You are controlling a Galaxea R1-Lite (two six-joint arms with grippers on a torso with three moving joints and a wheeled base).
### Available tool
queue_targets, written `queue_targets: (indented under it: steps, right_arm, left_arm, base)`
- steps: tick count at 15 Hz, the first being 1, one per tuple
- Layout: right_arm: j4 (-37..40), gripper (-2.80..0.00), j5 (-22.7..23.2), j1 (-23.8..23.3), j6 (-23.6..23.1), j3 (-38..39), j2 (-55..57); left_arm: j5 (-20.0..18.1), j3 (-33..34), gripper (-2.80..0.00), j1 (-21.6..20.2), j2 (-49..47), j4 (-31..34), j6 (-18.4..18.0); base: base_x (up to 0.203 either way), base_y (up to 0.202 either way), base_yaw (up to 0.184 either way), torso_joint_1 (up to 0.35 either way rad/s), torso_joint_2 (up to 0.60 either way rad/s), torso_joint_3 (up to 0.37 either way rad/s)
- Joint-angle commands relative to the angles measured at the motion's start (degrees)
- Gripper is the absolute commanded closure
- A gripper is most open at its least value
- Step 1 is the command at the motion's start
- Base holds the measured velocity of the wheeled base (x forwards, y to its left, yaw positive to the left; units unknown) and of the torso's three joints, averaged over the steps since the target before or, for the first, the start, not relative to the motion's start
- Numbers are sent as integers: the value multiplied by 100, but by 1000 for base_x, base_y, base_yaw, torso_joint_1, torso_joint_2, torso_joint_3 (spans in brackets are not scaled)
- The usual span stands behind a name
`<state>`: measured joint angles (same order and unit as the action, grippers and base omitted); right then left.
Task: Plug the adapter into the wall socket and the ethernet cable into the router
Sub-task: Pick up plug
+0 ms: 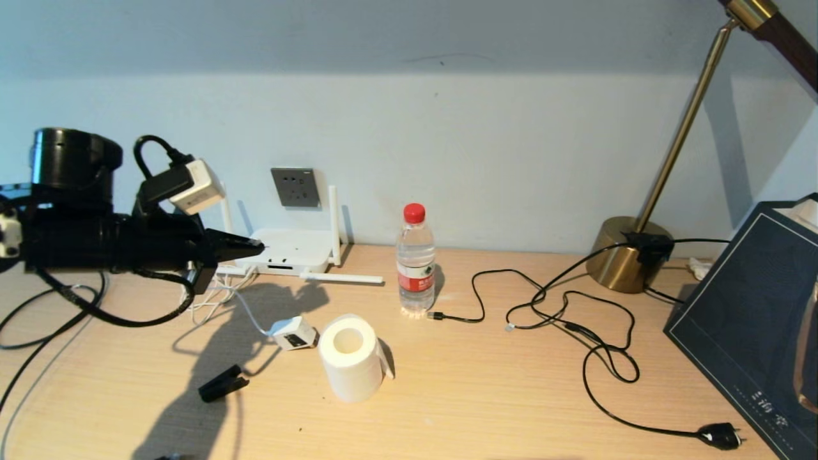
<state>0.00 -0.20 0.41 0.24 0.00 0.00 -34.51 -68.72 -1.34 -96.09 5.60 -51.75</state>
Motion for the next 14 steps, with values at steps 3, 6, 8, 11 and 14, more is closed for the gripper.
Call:
queue_targets:
  steps: [3, 6, 8, 11, 14]
  right_arm:
    - [0, 0, 2, 2, -1, 0, 1]
    - [0, 0, 2, 2, 2, 0, 9]
    - [0, 0, 2, 2, 2, 0, 9]
    - [0, 0, 2, 2, 2, 0, 0]
    - [0, 0, 2, 2, 2, 0, 9]
  left_arm:
    - [-204, -218, -143, -33, -617, 1000, -1461]
    - [-206, -426, -280, -33, -776, 1340, -2083]
    - [-198, -590, -280, -33, -860, 1506, -2259]
    - [-181, -936, -280, 10, -1127, 2053, -2708]
    - [-143, -1822, -280, 84, -1505, 3402, -3665]
  base:
    - [0, 0, 0, 0, 0, 0]
    - [0, 0, 0, 0, 0, 0]
    - [0, 0, 0, 0, 0, 0]
    - [0, 0, 0, 0, 0, 0]
    - [0, 0, 0, 0, 0, 0]
